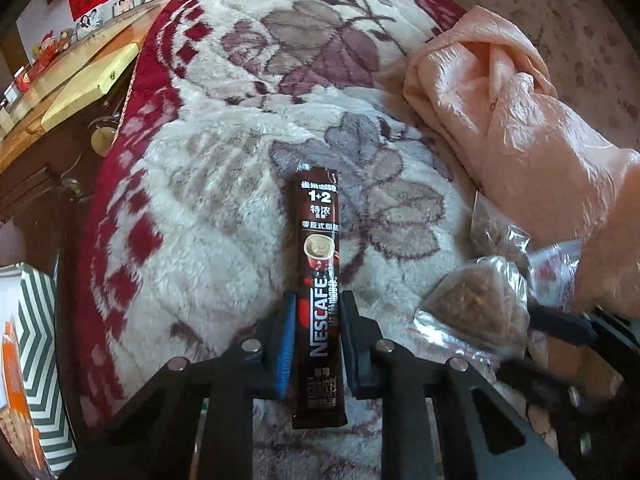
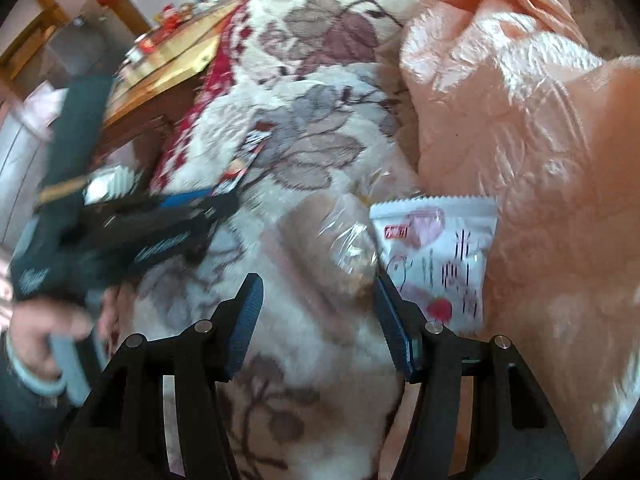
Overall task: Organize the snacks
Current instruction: 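Grasp the Nescafe coffee stick with the left tool while right grasps the clear dried-fruit bag, then carry the coffee stick and dried-fruit bag over the white tray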
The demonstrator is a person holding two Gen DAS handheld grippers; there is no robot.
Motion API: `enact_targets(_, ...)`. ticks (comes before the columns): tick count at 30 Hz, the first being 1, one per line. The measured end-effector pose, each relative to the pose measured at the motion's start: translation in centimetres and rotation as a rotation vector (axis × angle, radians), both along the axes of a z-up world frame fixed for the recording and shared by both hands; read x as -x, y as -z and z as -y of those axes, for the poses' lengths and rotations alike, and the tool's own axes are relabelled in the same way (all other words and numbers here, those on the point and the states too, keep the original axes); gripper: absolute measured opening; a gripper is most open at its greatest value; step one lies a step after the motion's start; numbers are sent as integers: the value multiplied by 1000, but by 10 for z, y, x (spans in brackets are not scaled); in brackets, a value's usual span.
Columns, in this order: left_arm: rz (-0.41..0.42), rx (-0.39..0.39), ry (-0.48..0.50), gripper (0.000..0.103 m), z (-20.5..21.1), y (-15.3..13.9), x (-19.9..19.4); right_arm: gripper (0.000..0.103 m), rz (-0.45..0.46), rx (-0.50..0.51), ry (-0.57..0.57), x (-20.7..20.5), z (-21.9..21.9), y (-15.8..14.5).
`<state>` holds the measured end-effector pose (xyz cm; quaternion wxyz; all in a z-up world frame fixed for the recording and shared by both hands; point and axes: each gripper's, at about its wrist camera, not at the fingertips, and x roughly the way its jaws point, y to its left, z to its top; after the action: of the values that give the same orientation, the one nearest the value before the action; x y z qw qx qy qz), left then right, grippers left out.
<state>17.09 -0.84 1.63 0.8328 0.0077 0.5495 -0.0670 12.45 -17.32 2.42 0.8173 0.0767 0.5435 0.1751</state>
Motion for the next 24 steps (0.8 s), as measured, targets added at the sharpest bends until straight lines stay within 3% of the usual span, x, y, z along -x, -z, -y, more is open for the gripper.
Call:
enact_targets(4,3,6,-9,23,-2,0,3,57,-19,-9,73,-16,1,12)
enact_targets(9,9,2,-20,24,-1,1,3,57,1,5,79,-31,-10,15)
enact_targets(12,10,2,-24,25,0,2,1,60,4,28,76,-42,-17,17)
enact_targets(18,9,10,-24,25,-1,3,0,69,29,-43,161,-51,-12,15)
enact_targets(21,15,0,-27,25,1,4,-1,69,23,-10,108,-60,-21,19)
enact_targets(23,23,-15,-22,24,3,5,0,54,42,-10,55,-58,-26,21)
enact_targets(24,26,-19,-23,24,4,5,1,52,47,-12,41,-56,-26,22)
